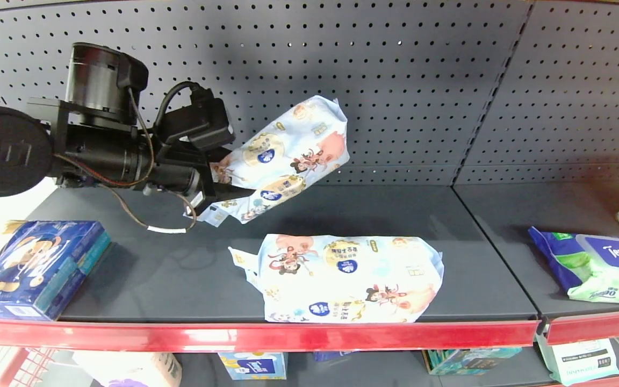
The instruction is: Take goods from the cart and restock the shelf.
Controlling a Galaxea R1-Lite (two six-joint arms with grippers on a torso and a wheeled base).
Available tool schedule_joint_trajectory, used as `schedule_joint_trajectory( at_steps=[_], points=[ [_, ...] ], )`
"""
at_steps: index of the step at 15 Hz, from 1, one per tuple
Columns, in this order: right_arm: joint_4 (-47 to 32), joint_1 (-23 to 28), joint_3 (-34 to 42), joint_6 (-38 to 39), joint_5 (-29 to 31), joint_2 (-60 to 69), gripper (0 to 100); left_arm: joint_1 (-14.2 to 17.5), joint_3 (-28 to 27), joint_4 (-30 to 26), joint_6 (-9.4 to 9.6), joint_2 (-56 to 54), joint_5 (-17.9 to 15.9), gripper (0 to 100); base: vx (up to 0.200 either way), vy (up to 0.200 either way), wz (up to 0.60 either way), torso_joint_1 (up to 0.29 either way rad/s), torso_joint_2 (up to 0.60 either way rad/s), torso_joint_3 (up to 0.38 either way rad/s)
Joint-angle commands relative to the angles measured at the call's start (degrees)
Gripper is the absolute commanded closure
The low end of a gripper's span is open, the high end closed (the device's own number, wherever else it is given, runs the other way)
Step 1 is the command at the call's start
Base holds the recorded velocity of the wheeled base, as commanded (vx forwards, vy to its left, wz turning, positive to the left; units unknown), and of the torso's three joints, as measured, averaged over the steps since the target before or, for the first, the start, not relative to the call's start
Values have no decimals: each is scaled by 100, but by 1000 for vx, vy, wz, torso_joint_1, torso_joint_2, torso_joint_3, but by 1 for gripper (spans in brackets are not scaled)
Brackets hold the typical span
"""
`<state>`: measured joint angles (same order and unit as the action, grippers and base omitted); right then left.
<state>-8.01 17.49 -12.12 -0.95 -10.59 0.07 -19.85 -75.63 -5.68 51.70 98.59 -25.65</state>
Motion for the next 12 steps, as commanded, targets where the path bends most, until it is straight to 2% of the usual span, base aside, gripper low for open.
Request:
schedule_joint_trajectory(
  at_steps=[1,5,6,9,12],
  points=[
    [1,0,16,-2,-4,-7,0,-116,-189,6,7,310,-2,100,0,0,0,0,0,0],
    [1,8,52,-2,22,-7,0,-292,-593,6,24,618,-10,100,0,0,0,0,0,0],
    [10,26,113,-2,22,-7,0,-424,-795,6,24,767,-10,100,0,0,0,0,0,0],
    [1,26,139,-2,31,-7,0,-591,-822,6,68,899,-2,100,0,0,0,0,0,0],
    [19,26,210,-2,22,-7,0,-591,-918,-12,68,978,7,100,0,0,0,0,0,0]
  ],
)
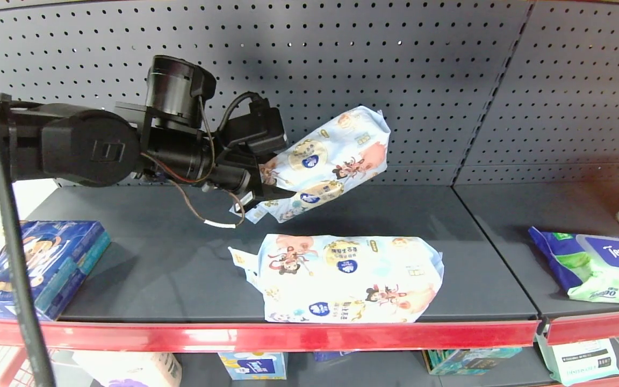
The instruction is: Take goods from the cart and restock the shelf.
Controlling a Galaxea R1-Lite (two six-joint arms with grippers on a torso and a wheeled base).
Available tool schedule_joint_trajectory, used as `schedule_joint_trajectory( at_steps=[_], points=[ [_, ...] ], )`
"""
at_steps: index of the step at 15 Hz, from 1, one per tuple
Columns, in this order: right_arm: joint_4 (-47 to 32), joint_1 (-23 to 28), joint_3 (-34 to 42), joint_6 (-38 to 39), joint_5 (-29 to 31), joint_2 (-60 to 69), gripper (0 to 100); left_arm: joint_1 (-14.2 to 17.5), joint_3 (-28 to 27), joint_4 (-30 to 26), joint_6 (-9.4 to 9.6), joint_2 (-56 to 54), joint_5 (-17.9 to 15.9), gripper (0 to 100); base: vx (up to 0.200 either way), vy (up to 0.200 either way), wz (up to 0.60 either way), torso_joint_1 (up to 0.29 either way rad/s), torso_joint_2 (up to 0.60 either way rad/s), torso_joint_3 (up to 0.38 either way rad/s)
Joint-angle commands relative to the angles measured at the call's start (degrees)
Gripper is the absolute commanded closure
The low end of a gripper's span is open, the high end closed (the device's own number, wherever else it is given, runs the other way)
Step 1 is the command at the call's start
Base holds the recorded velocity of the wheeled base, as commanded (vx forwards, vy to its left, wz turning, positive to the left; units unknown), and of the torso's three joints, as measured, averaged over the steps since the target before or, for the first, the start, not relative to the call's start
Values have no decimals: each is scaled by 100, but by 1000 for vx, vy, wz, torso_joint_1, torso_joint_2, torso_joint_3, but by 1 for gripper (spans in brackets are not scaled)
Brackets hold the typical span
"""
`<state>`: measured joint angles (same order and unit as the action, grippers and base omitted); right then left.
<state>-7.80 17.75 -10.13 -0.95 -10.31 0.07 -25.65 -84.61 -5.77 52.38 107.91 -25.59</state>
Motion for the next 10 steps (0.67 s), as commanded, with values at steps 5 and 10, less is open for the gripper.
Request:
schedule_joint_trajectory(
  at_steps=[5,10],
  points=[
    [-11,0,73,-10,-6,-7,0,-28,-20,-3,0,107,-16,100,0,0,0,0,0,0],
    [-11,0,108,-54,-6,-7,0,-28,-29,-3,0,142,-25,100,0,0,0,0,0,0]
  ],
)
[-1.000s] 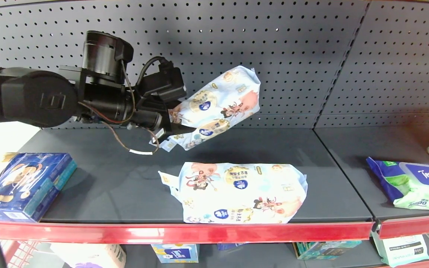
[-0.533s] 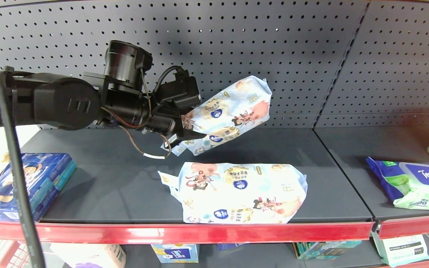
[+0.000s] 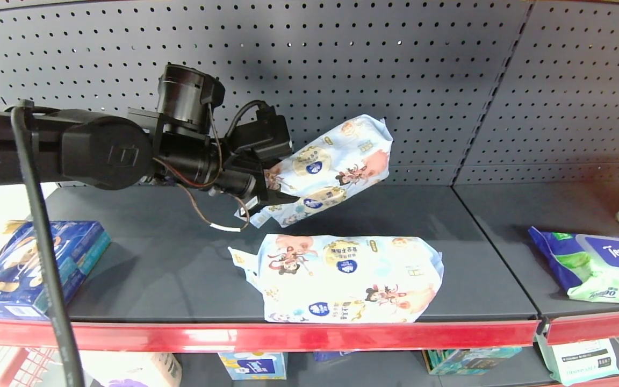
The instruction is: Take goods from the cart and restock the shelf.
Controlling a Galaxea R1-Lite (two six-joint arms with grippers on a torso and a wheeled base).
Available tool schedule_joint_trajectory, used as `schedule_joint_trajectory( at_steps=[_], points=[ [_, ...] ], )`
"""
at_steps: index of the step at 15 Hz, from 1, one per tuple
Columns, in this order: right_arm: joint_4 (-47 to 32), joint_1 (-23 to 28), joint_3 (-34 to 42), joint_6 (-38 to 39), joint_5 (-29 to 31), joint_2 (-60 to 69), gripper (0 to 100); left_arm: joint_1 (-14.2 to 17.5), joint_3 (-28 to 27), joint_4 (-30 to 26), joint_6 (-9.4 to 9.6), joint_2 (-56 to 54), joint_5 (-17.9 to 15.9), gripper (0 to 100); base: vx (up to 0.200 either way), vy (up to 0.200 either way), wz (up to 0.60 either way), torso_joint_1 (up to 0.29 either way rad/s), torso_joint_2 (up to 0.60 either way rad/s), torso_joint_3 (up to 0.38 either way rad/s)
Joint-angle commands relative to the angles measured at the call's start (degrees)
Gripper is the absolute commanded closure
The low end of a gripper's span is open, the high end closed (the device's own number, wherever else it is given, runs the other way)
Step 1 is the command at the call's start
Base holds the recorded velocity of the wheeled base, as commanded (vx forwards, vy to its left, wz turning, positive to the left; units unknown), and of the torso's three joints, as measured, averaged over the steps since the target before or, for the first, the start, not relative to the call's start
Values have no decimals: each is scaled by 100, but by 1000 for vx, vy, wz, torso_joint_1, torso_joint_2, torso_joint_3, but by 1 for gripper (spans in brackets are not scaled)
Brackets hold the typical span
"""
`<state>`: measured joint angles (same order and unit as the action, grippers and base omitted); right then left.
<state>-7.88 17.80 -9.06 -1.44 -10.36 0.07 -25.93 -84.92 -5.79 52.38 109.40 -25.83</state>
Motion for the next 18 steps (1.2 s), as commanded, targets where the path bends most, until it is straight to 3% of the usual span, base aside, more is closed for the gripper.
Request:
schedule_joint_trajectory(
  at_steps=[1,4,5,8,18],
  points=[
    [5,-4,27,3,-1,-7,0,0,11,-1,9,-6,-1,0,0,0,0,0,0,0],
    [5,-4,27,-6,-1,-7,0,27,-148,-1,-44,3,-18,0,0,0,0,0,0,0],
    [5,4,-8,3,-1,-7,0,299,-490,-1,-44,-6,-18,0,0,0,0,0,0,0],
    [5,-4,27,3,-1,-7,0,484,-552,-106,-44,-68,-18,0,0,0,0,0,0,0],
    [14,4,176,-14,-1,-7,0,396,336,-361,-26,-340,-106,0,0,0,0,0,0,0]
  ],
)
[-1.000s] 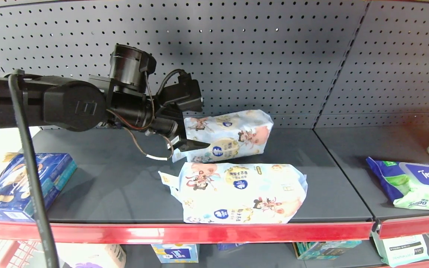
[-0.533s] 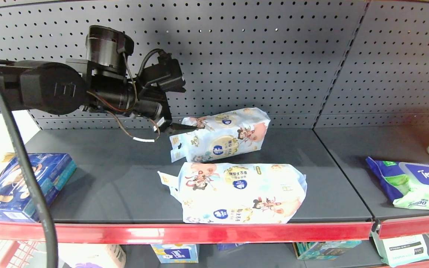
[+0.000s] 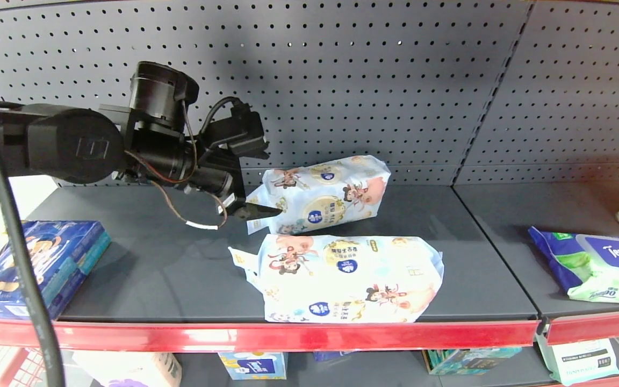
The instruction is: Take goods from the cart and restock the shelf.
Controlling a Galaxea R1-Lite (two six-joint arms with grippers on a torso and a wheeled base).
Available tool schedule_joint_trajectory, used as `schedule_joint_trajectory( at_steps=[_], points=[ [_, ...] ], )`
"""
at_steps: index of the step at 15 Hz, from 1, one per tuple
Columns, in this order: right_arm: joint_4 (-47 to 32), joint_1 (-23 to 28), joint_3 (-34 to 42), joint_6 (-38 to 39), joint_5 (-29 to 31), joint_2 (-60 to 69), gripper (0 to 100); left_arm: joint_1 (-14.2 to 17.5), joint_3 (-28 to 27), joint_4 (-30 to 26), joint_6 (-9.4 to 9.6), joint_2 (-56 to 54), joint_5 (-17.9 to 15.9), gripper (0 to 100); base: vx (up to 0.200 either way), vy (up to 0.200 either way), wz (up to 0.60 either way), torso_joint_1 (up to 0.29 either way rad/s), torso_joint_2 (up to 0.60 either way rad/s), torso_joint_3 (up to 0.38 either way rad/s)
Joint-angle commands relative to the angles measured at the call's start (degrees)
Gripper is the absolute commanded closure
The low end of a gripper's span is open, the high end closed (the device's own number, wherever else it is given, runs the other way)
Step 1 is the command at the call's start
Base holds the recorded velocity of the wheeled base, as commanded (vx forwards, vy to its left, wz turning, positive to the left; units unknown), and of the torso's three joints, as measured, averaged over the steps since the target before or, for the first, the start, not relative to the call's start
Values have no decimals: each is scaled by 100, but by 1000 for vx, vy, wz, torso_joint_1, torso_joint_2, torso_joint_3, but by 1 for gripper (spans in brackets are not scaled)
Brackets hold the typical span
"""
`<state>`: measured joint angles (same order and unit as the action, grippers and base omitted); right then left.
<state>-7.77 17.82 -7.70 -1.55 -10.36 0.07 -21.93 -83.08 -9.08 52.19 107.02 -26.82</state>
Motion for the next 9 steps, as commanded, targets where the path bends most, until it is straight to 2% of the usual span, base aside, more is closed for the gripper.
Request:
schedule_joint_trajectory(
  at_steps=[1,6,8,9],
  points=[
    [3,2,41,-21,-10,-7,0,-13,266,-76,-7,-103,-8,0,0,0,0,0,0,0],
    [-6,-7,59,-30,-1,-7,0,-145,152,-103,-86,100,1,0,0,0,0,0,0,0],
    [3,-7,94,-39,-1,-7,0,-294,11,-103,-323,170,1,0,0,0,0,0,0,0],
    [-6,2,94,-47,-1,-7,0,-391,-156,-94,-561,249,10,0,0,0,0,0,0,0]
  ],
)
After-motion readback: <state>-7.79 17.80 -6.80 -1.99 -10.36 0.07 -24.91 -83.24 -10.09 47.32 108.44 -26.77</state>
